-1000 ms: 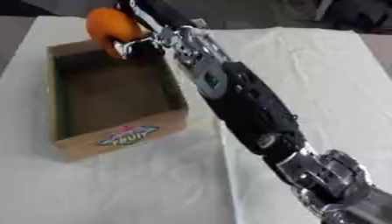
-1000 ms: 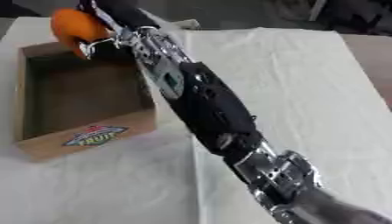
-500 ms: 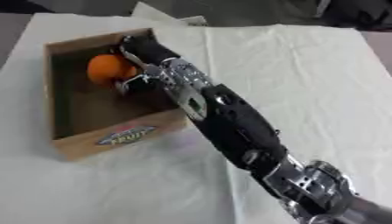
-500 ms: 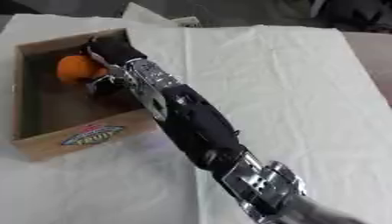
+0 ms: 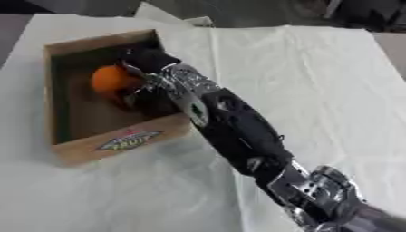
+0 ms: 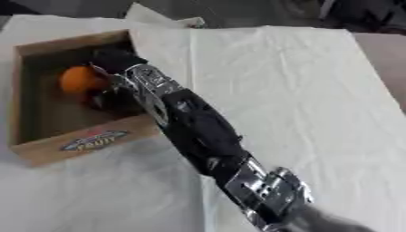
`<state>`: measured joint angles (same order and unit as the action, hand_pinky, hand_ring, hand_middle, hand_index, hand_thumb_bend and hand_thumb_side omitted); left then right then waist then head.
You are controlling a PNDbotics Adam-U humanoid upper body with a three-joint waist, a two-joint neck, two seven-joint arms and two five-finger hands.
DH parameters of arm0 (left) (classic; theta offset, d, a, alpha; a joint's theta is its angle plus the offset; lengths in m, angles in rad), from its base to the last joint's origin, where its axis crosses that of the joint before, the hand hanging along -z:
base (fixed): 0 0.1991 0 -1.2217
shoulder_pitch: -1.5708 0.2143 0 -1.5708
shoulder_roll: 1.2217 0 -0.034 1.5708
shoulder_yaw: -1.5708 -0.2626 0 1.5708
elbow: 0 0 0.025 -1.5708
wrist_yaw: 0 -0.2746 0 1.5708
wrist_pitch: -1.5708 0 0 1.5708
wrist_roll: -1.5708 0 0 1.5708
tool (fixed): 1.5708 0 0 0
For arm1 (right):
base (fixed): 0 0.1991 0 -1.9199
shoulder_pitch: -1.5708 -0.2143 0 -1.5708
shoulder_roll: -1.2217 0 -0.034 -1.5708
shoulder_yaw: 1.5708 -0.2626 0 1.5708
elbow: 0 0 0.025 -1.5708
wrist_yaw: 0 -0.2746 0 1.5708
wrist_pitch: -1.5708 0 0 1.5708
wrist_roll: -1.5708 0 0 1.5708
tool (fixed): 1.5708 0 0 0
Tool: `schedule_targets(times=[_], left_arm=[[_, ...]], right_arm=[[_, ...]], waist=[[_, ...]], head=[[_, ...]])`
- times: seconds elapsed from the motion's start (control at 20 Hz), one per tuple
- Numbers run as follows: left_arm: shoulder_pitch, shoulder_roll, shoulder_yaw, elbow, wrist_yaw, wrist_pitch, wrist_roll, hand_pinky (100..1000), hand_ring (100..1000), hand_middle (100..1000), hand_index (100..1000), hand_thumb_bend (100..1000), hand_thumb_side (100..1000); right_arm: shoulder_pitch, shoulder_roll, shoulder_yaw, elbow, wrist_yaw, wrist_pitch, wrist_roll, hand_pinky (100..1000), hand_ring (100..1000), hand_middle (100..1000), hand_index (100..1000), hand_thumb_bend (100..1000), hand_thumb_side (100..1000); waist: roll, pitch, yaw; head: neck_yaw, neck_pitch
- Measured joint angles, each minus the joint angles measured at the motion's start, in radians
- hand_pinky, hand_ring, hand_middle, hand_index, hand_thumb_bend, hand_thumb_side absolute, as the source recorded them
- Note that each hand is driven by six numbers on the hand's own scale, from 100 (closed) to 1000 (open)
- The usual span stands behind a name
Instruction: Pick up objects on the table and place them in the box.
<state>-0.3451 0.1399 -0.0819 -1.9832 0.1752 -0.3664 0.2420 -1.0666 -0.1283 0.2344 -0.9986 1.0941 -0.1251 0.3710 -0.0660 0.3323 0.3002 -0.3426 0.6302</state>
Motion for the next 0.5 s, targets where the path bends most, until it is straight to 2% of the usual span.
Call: schedule_targets(times=[0.1,0.2,0.5], left_arm=[[0.0,0.0,0.0,0.0,0.0,0.0,0.0,413,515,630,699,100,946],[0.0,0.0,0.0,0.0,0.0,0.0,0.0,413,514,630,699,100,946],[0.0,0.0,0.0,0.0,0.0,0.0,0.0,413,514,630,700,100,945]], right_arm=[[0.0,0.0,0.0,-0.013,-0.01,-0.002,0.024,944,988,855,1000,100,966],[0.0,-0.001,0.001,-0.026,-0.023,-0.009,0.046,951,993,865,1000,100,999],[-0.008,-0.012,0.0,-0.07,-0.067,-0.023,0.079,963,1000,877,1000,122,1000]], waist=[[0.0,0.003,-0.003],[-0.001,0.005,-0.005],[-0.001,0.005,-0.006]], head=[[0.001,0.0],[0.001,0.0],[0.001,0.0]])
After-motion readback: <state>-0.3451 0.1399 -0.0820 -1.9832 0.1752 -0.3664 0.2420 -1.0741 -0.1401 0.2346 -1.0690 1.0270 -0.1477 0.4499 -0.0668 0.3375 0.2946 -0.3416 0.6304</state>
